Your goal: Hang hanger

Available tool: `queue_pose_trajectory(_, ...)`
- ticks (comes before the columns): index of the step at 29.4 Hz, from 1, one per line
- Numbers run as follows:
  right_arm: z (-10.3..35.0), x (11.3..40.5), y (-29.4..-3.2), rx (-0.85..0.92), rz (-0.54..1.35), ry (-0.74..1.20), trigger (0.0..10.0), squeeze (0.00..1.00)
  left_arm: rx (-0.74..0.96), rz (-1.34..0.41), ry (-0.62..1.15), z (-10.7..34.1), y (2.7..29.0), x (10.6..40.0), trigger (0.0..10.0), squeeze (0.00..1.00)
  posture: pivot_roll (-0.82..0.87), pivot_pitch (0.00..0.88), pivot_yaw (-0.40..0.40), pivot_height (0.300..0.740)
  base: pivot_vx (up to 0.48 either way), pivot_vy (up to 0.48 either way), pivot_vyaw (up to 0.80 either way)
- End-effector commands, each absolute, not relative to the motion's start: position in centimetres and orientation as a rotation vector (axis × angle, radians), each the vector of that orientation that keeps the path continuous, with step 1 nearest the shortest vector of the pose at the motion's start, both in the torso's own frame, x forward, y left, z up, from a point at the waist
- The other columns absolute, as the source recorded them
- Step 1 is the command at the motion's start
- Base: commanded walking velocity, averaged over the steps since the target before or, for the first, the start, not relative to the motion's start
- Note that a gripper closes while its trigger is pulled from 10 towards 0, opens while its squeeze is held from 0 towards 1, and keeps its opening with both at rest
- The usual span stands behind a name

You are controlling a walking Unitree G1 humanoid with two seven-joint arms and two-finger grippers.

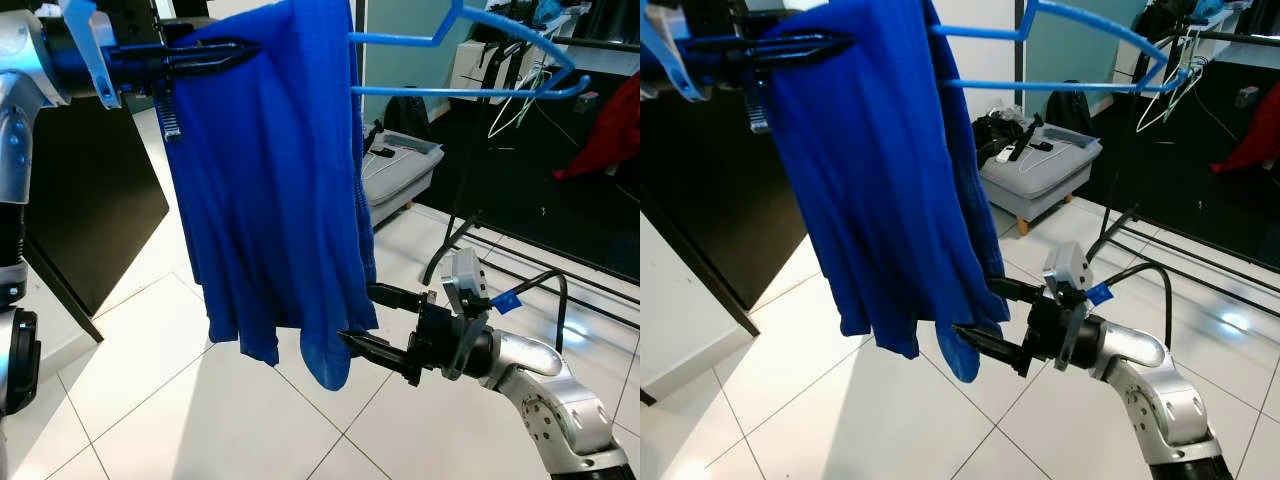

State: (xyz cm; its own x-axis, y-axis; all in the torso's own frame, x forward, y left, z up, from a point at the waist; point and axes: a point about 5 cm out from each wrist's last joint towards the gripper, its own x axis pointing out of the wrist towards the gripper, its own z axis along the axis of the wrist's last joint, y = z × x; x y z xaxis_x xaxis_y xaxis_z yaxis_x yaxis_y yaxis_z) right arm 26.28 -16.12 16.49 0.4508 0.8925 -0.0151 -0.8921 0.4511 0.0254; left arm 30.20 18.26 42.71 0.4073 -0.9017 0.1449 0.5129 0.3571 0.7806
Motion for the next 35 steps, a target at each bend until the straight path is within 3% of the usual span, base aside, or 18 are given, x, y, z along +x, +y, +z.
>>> queue_pose_trajectory(1,15.6,26.3,-16.2,-0.03,1.086,0.073,10.0,0.0,0.726,-0.987,-0.659,43.3,18.2,30.1,10.0,0.0,-0.05,0.0,0.092,0.731,0.0,0.0,0.0)
queue_pose_trajectory(8,14.6,26.7,-17.2,-0.102,1.014,0.126,10.0,0.0,0.736,-0.996,-0.675,43.8,17.9,29.8,10.0,0.0,-0.05,0.0,0.095,0.731,0.0,0.0,0.0)
queue_pose_trajectory(18,14.1,26.6,-16.6,-0.106,1.045,0.146,10.0,0.0,0.749,-0.995,-0.735,45.0,17.4,29.0,10.0,0.0,-0.04,0.0,0.092,0.731,0.0,0.0,0.0)
queue_pose_trajectory(19,14.1,26.5,-16.5,-0.101,1.059,0.146,5.1,0.0,0.751,-0.991,-0.744,45.2,17.4,28.9,10.0,0.0,-0.04,0.0,0.092,0.731,0.0,0.0,0.0)
queue_pose_trajectory(20,14.1,26.5,-16.5,-0.101,1.059,0.146,5.1,0.0,0.751,-0.991,-0.744,45.2,17.4,28.9,10.0,0.0,-0.04,0.0,0.092,0.731,0.0,0.0,0.0)
queue_pose_trajectory(21,14.1,26.5,-16.3,-0.09,1.071,0.146,0.0,0.0,0.752,-0.986,-0.75,45.4,17.5,28.9,10.0,0.0,-0.04,0.0,0.089,0.731,0.0,0.0,0.0)
queue_pose_trajectory(27,14.3,26.5,-16.5,-0.095,1.074,0.139,0.0,0.0,0.758,-0.962,-0.757,45.5,17.7,28.9,10.0,0.0,-0.04,0.0,0.089,0.731,0.0,0.0,0.0)
queue_pose_trajectory(34,14.7,26.5,-19.4,-0.121,0.988,0.151,0.0,0.0,0.773,-0.906,-0.73,45.5,19.2,29.2,10.0,0.0,-0.05,0.0,0.09,0.731,0.0,0.0,0.0)
queue_pose_trajectory(35,14.8,26.3,-20.7,-0.141,0.952,0.167,0.0,0.0,0.774,-0.894,-0.726,45.6,19.7,29.1,10.0,0.0,-0.05,0.0,0.087,0.731,0.0,0.0,0.0)
